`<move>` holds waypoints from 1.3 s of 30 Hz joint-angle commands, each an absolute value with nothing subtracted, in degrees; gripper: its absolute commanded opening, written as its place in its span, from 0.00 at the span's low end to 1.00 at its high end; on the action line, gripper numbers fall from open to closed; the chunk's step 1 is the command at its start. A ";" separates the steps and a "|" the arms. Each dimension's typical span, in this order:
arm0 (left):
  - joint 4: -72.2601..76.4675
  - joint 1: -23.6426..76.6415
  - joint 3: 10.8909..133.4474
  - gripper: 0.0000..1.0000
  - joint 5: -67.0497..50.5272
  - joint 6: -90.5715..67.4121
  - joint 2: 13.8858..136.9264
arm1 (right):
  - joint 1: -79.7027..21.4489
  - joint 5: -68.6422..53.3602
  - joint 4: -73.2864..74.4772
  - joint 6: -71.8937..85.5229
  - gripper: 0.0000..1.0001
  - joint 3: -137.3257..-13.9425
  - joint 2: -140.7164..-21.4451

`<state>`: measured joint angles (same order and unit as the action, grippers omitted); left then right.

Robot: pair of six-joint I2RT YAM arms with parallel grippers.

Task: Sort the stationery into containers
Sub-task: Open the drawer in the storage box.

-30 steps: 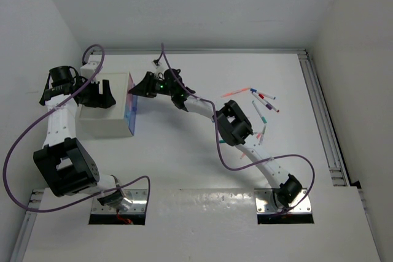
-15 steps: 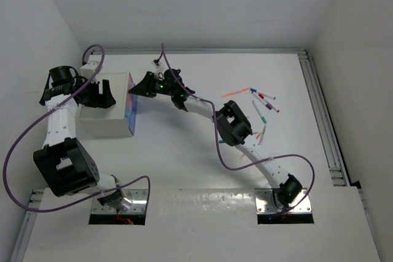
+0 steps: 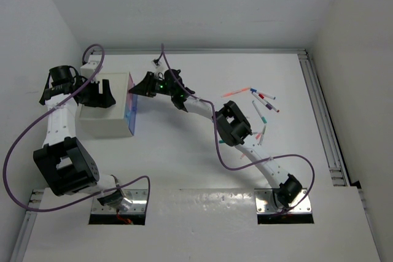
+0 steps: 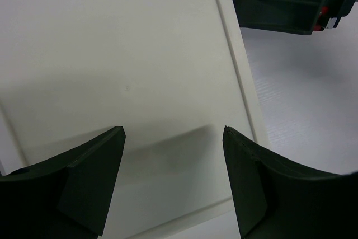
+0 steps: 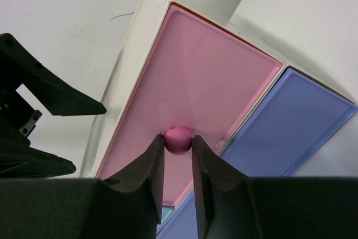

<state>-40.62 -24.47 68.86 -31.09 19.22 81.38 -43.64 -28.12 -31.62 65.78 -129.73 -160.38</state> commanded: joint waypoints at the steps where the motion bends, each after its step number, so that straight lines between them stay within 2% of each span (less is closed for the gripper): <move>1: -47.28 -25.14 65.65 0.78 -26.46 19.42 86.13 | -44.74 -28.04 -35.68 64.42 0.21 -132.54 -160.14; 12: -46.85 -25.05 65.30 0.78 -25.14 18.55 86.40 | -43.16 -30.41 -38.32 62.49 0.00 -125.51 -156.36; 39: -45.70 -25.14 65.21 0.79 -23.73 17.31 86.75 | -35.95 -38.14 -43.86 60.29 0.00 -108.56 -147.31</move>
<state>-40.12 -24.47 68.88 -30.33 17.50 82.15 -38.13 -36.25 -41.60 62.76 -110.74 -151.35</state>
